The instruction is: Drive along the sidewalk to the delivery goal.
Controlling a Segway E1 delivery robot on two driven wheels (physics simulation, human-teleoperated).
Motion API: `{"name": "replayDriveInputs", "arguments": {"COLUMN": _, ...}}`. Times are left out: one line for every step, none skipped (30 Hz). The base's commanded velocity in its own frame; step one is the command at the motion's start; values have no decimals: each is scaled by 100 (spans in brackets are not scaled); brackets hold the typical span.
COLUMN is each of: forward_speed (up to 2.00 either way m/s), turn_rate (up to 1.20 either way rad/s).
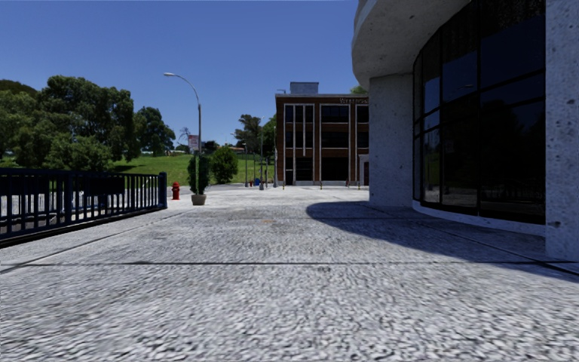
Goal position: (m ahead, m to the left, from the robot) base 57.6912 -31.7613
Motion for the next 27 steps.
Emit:
{"name": "replayDriveInputs", "arguments": {"forward_speed": 200, "turn_rate": 0}}
{"name": "replayDriveInputs", "arguments": {"forward_speed": 200, "turn_rate": 0}}
{"name": "replayDriveInputs", "arguments": {"forward_speed": 200, "turn_rate": 0}}
{"name": "replayDriveInputs", "arguments": {"forward_speed": 200, "turn_rate": 0}}
{"name": "replayDriveInputs", "arguments": {"forward_speed": 200, "turn_rate": 0}}
{"name": "replayDriveInputs", "arguments": {"forward_speed": 200, "turn_rate": 0}}
{"name": "replayDriveInputs", "arguments": {"forward_speed": 200, "turn_rate": 0}}
{"name": "replayDriveInputs", "arguments": {"forward_speed": 200, "turn_rate": 0}}
{"name": "replayDriveInputs", "arguments": {"forward_speed": 200, "turn_rate": 0}}
{"name": "replayDriveInputs", "arguments": {"forward_speed": 200, "turn_rate": 0}}
{"name": "replayDriveInputs", "arguments": {"forward_speed": 200, "turn_rate": 0}}
{"name": "replayDriveInputs", "arguments": {"forward_speed": 200, "turn_rate": 0}}
{"name": "replayDriveInputs", "arguments": {"forward_speed": 200, "turn_rate": 0}}
{"name": "replayDriveInputs", "arguments": {"forward_speed": 200, "turn_rate": 0}}
{"name": "replayDriveInputs", "arguments": {"forward_speed": 200, "turn_rate": 0}}
{"name": "replayDriveInputs", "arguments": {"forward_speed": 200, "turn_rate": 0}}
{"name": "replayDriveInputs", "arguments": {"forward_speed": 200, "turn_rate": 0}}
{"name": "replayDriveInputs", "arguments": {"forward_speed": 200, "turn_rate": 0}}
{"name": "replayDriveInputs", "arguments": {"forward_speed": 200, "turn_rate": 0}}
{"name": "replayDriveInputs", "arguments": {"forward_speed": 200, "turn_rate": 0}}
{"name": "replayDriveInputs", "arguments": {"forward_speed": 200, "turn_rate": 0}}
{"name": "replayDriveInputs", "arguments": {"forward_speed": 200, "turn_rate": 0}}
{"name": "replayDriveInputs", "arguments": {"forward_speed": 200, "turn_rate": 0}}
{"name": "replayDriveInputs", "arguments": {"forward_speed": 200, "turn_rate": 0}}
{"name": "replayDriveInputs", "arguments": {"forward_speed": 200, "turn_rate": 0}}
{"name": "replayDriveInputs", "arguments": {"forward_speed": 200, "turn_rate": 0}}
{"name": "replayDriveInputs", "arguments": {"forward_speed": 200, "turn_rate": 0}}
